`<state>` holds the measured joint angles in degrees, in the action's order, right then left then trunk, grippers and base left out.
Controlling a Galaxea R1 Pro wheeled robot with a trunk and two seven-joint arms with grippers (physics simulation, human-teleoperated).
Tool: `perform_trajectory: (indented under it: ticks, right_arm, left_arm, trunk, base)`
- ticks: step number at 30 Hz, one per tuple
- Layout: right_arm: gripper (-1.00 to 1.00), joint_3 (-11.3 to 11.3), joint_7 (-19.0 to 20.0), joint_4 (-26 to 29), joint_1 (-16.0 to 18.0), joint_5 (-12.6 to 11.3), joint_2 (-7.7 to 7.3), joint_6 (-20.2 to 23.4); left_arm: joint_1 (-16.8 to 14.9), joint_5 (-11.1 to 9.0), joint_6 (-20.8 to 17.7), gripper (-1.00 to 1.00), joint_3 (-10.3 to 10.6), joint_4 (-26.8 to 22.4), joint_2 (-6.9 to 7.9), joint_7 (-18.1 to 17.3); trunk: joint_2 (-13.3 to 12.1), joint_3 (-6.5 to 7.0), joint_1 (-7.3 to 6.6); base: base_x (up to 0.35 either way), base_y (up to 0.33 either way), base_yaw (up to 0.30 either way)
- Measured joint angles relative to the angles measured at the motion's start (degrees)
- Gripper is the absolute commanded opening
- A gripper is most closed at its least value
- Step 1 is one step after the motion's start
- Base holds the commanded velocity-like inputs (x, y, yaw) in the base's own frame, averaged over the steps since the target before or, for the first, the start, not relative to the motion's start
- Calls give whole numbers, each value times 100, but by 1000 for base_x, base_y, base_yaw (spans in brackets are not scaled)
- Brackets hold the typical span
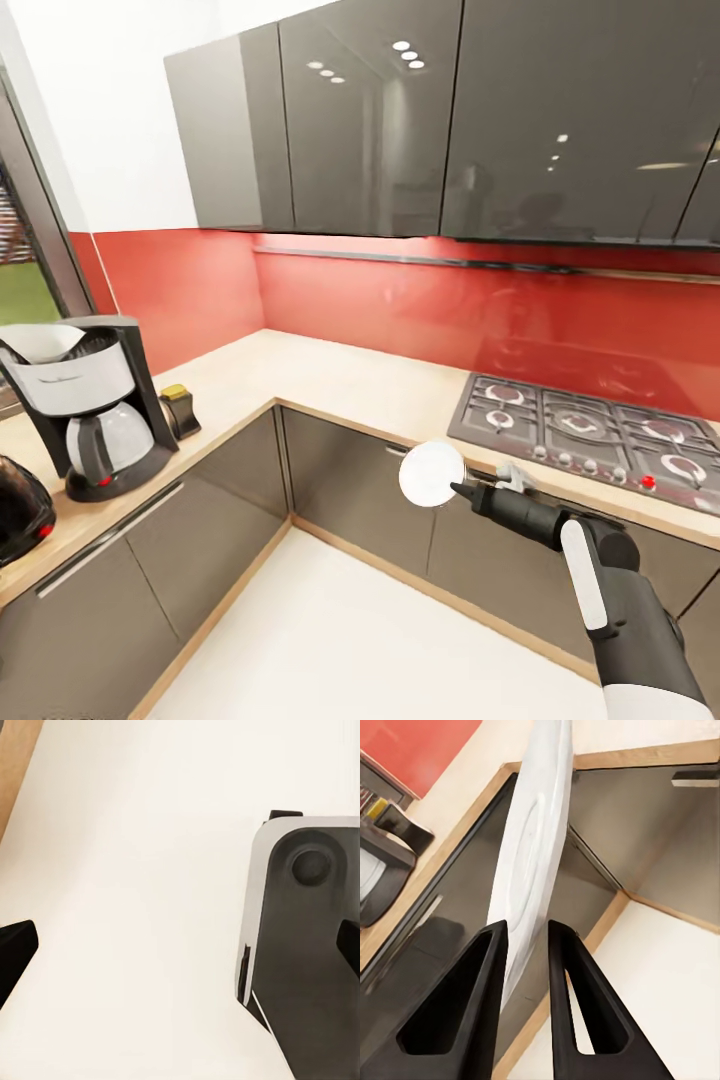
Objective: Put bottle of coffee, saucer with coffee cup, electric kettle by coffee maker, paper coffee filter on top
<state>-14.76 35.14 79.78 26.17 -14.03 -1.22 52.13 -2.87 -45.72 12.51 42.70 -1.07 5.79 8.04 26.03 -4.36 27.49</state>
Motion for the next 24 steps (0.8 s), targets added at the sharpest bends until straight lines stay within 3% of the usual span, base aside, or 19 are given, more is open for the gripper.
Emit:
perform_trajectory:
  ticks: [24]
  right_arm:
    - [-100, 0, 1, 8, -1, 0, 0, 5]
  left_arm:
    - [0, -9, 5, 100, -3, 0, 0, 9]
  trunk:
    - [0, 0, 0]
  base:
    - [280, -209, 277]
